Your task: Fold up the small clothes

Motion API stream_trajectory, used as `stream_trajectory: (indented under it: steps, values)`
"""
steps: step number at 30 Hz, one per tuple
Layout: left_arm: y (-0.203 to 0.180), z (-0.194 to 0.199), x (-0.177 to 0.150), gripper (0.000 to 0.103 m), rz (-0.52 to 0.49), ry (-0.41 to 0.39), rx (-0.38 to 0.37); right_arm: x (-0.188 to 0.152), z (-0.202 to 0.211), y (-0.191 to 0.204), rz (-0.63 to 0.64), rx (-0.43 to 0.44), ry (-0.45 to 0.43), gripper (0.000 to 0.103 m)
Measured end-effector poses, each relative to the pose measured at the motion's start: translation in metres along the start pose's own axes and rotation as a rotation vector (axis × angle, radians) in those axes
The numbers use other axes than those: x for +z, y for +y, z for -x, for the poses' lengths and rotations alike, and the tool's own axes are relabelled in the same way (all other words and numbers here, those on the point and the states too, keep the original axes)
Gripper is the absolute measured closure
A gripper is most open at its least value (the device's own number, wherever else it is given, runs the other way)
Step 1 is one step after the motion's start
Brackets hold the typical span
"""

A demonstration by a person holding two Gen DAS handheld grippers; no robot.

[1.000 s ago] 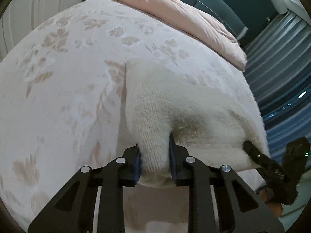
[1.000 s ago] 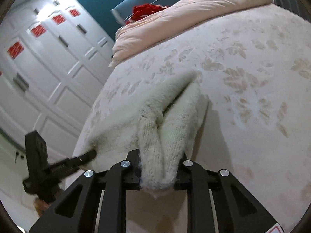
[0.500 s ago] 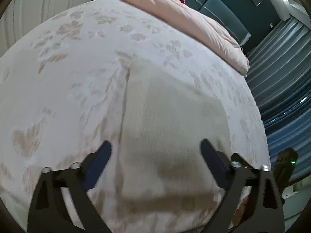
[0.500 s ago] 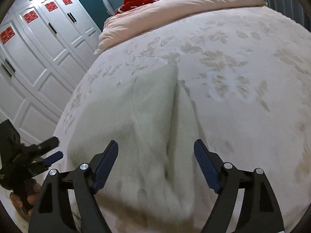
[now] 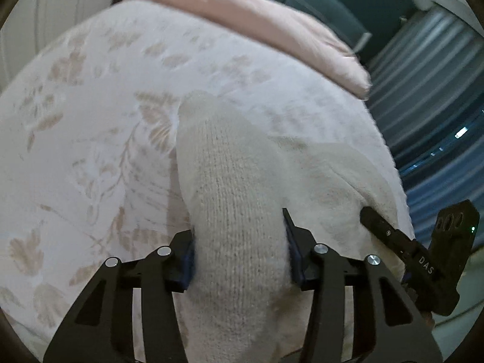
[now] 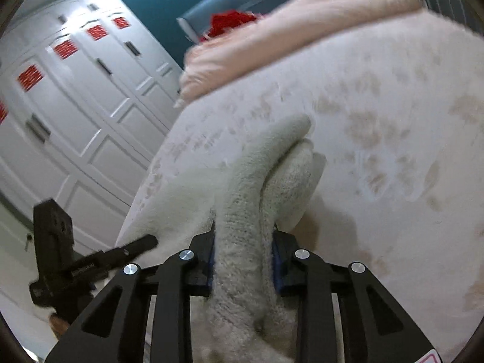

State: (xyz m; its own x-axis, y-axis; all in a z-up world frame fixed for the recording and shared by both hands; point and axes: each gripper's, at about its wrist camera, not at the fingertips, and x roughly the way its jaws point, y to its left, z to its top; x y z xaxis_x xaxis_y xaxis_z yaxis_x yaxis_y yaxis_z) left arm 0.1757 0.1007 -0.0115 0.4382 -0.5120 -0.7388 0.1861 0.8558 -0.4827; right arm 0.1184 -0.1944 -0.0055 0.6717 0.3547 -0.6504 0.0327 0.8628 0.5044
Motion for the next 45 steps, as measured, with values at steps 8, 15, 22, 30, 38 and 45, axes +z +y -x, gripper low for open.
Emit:
stream_trajectory:
  steps: [8, 15, 22, 30, 38, 45]
  values:
    - [0.023, -0.032, -0.053, 0.046, 0.030, 0.016, 0.152, -0.046, -0.007, -0.052, -0.123, -0.159, 0.049, 0.056]
    - [-0.003, 0.008, -0.052, 0.047, -0.079, -0.099, 0.240, -0.015, -0.030, -0.033, -0.064, -0.094, 0.083, 0.046]
    - [-0.018, -0.009, -0.072, 0.046, -0.147, -0.023, 0.300, 0.001, -0.015, 0.023, 0.114, -0.059, -0.001, 0.094]
    - [-0.006, -0.029, -0.084, 0.036, -0.129, 0.021, 0.316, -0.024, -0.064, -0.040, 0.059, -0.227, 0.143, 0.084]
    - [0.016, -0.029, -0.090, 0.012, -0.017, 0.036, 0.251, -0.056, -0.045, -0.066, -0.123, -0.127, 0.189, 0.028]
    - [0.038, -0.052, -0.065, 0.057, 0.110, 0.124, 0.002, -0.030, -0.053, -0.042, -0.123, 0.040, 0.106, 0.077]
